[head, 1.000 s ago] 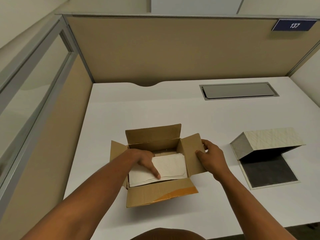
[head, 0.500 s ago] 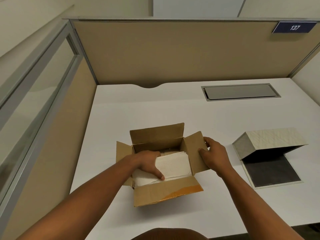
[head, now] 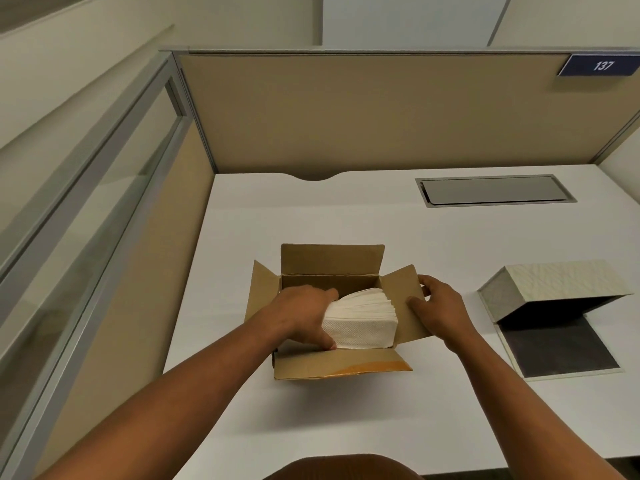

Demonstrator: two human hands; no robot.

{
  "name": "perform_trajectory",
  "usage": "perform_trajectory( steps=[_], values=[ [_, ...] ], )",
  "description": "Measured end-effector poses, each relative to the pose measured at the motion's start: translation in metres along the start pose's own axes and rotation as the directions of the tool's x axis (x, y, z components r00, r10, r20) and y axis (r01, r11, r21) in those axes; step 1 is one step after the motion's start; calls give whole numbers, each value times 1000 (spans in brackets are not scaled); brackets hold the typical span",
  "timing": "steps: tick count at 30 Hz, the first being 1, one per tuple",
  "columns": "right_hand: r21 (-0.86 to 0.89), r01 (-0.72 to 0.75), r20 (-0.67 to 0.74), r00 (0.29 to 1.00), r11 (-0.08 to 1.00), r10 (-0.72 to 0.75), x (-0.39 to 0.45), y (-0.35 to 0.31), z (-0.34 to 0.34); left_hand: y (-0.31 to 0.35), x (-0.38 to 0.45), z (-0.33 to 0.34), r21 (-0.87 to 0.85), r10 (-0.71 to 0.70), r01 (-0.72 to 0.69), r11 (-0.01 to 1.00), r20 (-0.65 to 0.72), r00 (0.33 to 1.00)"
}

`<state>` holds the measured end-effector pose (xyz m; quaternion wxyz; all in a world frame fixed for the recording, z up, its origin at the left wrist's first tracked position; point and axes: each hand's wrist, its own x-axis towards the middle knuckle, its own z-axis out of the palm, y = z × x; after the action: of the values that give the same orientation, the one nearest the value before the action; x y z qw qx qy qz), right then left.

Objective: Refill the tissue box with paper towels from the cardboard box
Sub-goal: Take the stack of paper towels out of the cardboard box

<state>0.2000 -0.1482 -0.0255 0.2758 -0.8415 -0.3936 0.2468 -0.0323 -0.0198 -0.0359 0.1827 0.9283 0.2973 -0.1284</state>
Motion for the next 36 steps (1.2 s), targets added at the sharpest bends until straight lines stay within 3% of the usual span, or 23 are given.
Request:
perform_trajectory(
  steps=[11, 15, 18, 21, 25, 36],
  values=[
    [9, 14, -67, 998, 1000, -13, -11, -8, -1, 6, -22, -15, 37, 34, -26, 999, -228, 973],
    [177, 208, -152, 971, 962, -182, -25, -20, -16, 7, -31, -27, 47, 79, -68, 997, -290, 954],
    [280, 336, 28, 934, 899, -357, -36, -26, -30, 11, -32, -41, 58, 103, -89, 994, -329, 939],
    [312, 371, 150, 890, 874, -431, -50, -30, -33, 16, -38, -56, 57, 143, -132, 990, -370, 918],
    [348, 365, 168, 882, 864, -440, -64, -36, -32, 25, -42, -73, 65, 199, -189, 980, -398, 896],
    [393, 324, 11, 934, 861, -356, -71, -23, -53, 58, -34, -86, 158, 328, -288, 944, -400, 856]
  ],
)
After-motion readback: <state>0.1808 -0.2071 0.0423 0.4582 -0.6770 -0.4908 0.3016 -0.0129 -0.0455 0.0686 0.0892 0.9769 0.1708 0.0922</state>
